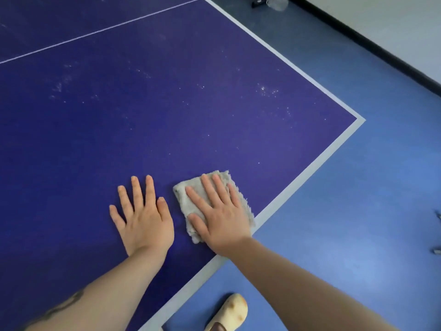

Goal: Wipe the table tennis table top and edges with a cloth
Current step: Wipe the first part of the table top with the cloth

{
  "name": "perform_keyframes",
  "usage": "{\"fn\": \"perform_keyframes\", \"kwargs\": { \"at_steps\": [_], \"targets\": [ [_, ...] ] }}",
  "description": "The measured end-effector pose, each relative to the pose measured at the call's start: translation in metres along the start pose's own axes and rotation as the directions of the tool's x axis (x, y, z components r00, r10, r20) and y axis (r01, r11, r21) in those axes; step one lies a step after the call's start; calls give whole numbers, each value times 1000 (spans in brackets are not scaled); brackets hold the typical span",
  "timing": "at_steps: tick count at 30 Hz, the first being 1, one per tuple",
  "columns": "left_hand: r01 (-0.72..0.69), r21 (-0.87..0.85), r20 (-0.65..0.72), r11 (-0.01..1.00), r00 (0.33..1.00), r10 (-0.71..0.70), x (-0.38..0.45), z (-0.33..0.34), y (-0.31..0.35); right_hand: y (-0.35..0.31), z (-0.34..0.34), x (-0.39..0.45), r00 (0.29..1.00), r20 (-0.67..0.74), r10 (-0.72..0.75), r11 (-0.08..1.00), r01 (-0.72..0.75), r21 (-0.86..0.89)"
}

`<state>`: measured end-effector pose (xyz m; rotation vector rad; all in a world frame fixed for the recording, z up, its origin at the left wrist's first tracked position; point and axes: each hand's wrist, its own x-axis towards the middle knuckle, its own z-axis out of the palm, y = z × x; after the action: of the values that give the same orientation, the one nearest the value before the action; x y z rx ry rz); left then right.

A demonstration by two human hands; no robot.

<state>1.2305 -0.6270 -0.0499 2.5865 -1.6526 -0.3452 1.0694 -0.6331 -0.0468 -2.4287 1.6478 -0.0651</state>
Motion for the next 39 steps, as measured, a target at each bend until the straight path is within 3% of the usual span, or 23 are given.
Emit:
{"fn": "perform_keyframes", "kwargs": {
  "at_steps": [1,3,5,7,10,13,15,17,19,21,22,23,25,28,31,33,36,39],
  "targets": [
    [3,5,-2,1000,1000,-3,1,-1,1,18,-6,17,1000,21,-6,1000,7,-19],
    [10,2,-7,1000,1000,-10,1,-1,1,65,-18,37,983,74,169,984,-164,-63],
    [10,4,-16,1000,1000,-10,0,0,2,109,-24,29,897,29,441,896,-438,-77],
    [11,10,-21,1000,1000,-11,-1,0,2,124,-20,-1,827,-83,556,829,-559,-10],
    [1,29,-33,1000,999,0,0,0,3,80,-3,-39,874,-205,441,895,-446,25],
    [-1,21,-21,1000,1000,2,0,1,2,28,5,-26,986,-90,141,990,-140,21],
    [8,3,-17,1000,1000,-8,0,1,1,26,-2,10,999,-35,-19,1000,19,2],
    [-3,-12,-29,1000,1000,3,-1,2,2,57,-14,44,999,35,34,998,-32,-59],
    [-11,-14,-31,1000,999,10,0,2,2,104,-25,53,950,55,308,948,-301,-106],
    [-7,-9,-21,1000,1000,7,-1,1,1,134,-28,28,852,-51,522,851,-524,-44],
    [-8,-11,-20,1000,1000,8,-2,1,2,134,-26,9,827,-110,552,832,-554,13],
    [-10,-15,-25,1000,1000,9,-2,1,3,124,-20,-9,826,-144,546,837,-545,44],
    [-3,-45,-35,999,999,1,-1,1,3,79,-7,-36,890,-146,433,901,-433,30],
    [24,-145,-52,989,998,-32,3,2,-1,12,4,-19,994,-56,96,995,-98,-27],
    [-10,-174,-68,985,998,-1,-1,1,-3,-3,-2,46,994,27,-105,991,107,-76],
    [-37,-184,-56,982,998,28,9,-2,-11,17,-9,80,999,51,4,998,-1,-57],
    [-51,-154,-38,987,998,46,35,-8,-42,50,-14,73,949,20,316,949,-315,-32],
    [-33,-87,-27,996,999,30,57,-15,-63,26,-8,35,944,-60,324,942,-328,-77]
  ]
}}
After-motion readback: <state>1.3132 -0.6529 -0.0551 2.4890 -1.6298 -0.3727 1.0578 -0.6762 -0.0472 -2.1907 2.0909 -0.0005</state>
